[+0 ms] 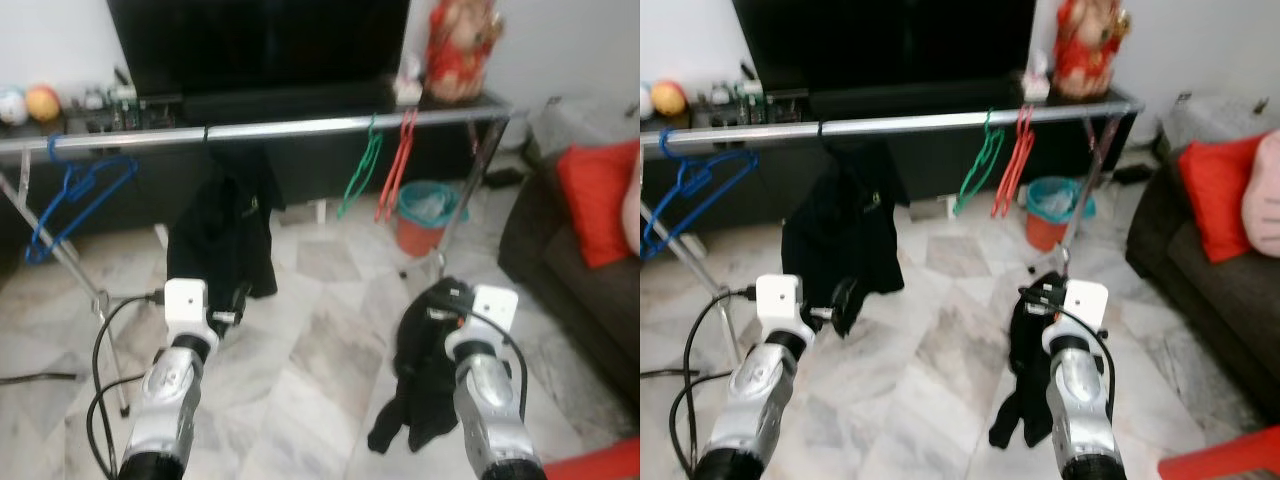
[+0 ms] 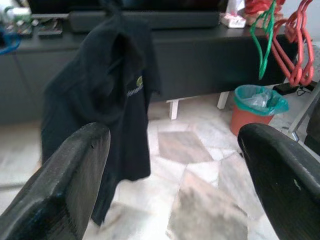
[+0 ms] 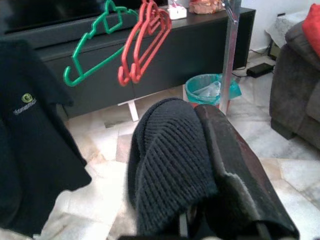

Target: Hang hanger

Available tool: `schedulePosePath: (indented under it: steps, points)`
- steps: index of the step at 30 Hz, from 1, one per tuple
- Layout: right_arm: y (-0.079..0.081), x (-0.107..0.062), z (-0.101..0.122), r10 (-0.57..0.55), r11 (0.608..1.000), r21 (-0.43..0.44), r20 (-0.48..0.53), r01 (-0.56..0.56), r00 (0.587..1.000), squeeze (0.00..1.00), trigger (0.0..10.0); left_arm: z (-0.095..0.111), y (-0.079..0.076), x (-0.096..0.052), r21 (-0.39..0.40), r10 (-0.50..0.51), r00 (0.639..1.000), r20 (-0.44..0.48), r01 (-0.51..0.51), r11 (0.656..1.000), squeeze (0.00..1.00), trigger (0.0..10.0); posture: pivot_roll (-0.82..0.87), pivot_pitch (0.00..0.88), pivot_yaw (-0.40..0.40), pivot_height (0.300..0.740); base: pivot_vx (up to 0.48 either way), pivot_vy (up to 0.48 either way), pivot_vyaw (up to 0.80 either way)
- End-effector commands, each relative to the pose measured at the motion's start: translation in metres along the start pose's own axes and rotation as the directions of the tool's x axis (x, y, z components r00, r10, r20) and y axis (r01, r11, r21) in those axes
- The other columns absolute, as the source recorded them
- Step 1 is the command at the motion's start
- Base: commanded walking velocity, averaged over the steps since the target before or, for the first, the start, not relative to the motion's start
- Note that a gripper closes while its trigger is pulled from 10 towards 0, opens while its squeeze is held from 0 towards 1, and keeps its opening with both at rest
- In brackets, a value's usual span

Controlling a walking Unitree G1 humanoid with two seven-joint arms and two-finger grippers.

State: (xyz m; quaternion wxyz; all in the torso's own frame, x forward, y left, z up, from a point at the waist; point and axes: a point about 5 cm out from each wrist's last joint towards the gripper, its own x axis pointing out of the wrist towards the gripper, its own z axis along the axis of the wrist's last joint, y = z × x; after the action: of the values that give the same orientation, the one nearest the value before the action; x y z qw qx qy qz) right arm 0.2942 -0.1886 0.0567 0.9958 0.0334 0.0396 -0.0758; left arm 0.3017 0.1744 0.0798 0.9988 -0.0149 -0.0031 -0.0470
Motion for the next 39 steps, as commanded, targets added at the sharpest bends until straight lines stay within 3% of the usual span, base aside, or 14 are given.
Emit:
schedulePosePath:
  steps: [1,9,24,34,39]
  points:
    - [-0.013,0.000,0.003,-0.041,0.999,-0.005,0.014,0.041,0.999,0.00,10.0,0.008,-0.009,0.006,-0.012,-0.028,0.999,0.029,0.028,1.000,0.00,10.0,0.00,0.000,-0.006,0.740,0.480,0.000,0.00]
    - [-0.013,0.001,0.003,-0.057,0.998,0.007,0.007,0.057,0.998,0.00,10.0,0.013,-0.009,0.009,-0.013,-0.034,0.999,0.036,0.034,0.999,0.00,10.0,0.00,0.000,-0.004,0.740,0.480,0.000,0.00]
    - [-0.014,0.001,0.001,-0.067,0.998,0.020,-0.001,0.067,0.998,0.00,10.0,0.017,-0.010,0.013,-0.021,-0.051,0.998,0.039,0.052,0.998,0.00,10.0,0.00,0.000,-0.004,0.740,0.480,0.000,-0.76]
    - [-0.013,0.001,0.002,-0.063,0.998,0.016,0.004,0.063,0.998,0.00,10.0,0.017,-0.011,0.011,-0.029,-0.069,0.997,0.033,0.070,0.997,0.00,10.0,0.01,0.000,-0.003,0.740,0.456,0.000,0.00]
    - [-0.013,0.001,0.002,-0.063,0.998,0.019,0.004,0.063,0.998,0.00,10.0,0.015,-0.012,0.002,-0.028,-0.127,0.992,0.009,0.127,0.992,0.00,10.0,0.01,0.000,0.000,0.740,0.000,0.000,0.00]
